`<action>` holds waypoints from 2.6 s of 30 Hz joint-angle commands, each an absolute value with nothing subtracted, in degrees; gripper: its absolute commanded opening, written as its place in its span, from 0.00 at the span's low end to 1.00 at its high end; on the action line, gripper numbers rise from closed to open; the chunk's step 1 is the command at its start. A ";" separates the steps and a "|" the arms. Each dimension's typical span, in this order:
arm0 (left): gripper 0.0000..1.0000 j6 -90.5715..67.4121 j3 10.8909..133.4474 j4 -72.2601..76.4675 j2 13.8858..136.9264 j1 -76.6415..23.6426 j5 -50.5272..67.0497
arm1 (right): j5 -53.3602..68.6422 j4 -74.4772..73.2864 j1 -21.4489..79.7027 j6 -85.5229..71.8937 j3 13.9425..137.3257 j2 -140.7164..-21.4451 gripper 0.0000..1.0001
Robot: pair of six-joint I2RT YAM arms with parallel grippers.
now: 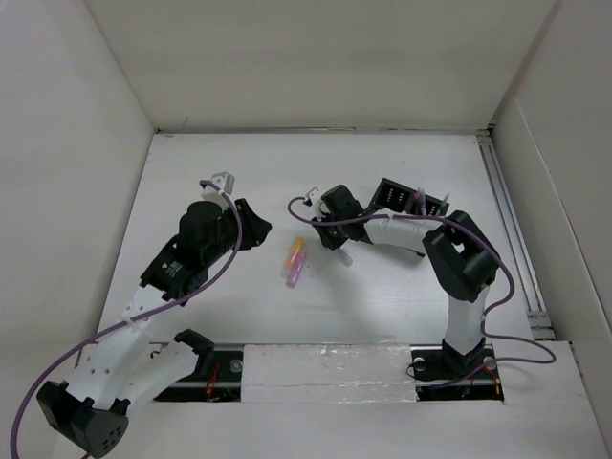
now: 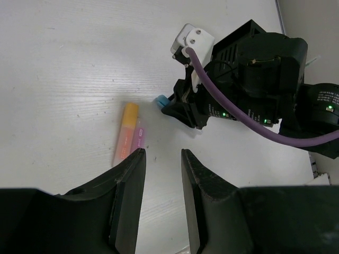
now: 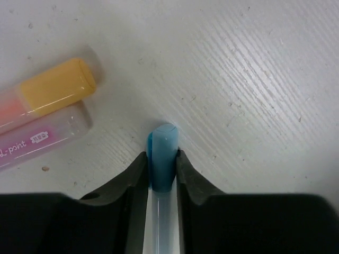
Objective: Organize the desk
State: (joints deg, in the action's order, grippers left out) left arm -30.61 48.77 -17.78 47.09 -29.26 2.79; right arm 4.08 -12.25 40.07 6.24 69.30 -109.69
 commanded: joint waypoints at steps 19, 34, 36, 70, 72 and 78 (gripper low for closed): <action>0.29 -33.40 51.59 -16.26 47.37 -29.53 3.34 | 22.20 6.49 14.69 11.78 68.38 -81.38 0.00; 0.30 -34.01 51.86 -17.49 46.41 -29.53 1.41 | 41.75 40.86 8.00 2.29 55.82 -87.89 0.00; 0.30 -34.01 51.77 -17.40 46.49 -29.53 1.32 | 41.40 42.18 8.00 1.94 53.18 -87.45 0.00; 0.27 -32.17 54.23 -18.72 45.97 -29.53 -2.72 | 6.15 3.96 45.51 3.79 51.06 -85.75 0.57; 0.27 -32.17 53.88 -18.98 45.27 -29.53 -2.90 | 7.46 2.82 47.01 3.60 55.17 -89.10 0.73; 0.28 -31.64 52.91 -19.77 44.04 -29.53 -2.37 | 5.54 -0.88 49.92 1.68 61.96 -98.69 0.81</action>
State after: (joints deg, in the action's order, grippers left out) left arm -32.80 51.53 -19.70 45.17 -29.26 -1.83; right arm 7.64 -1.15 49.08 4.23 57.80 -98.13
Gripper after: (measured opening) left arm 0.279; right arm 0.807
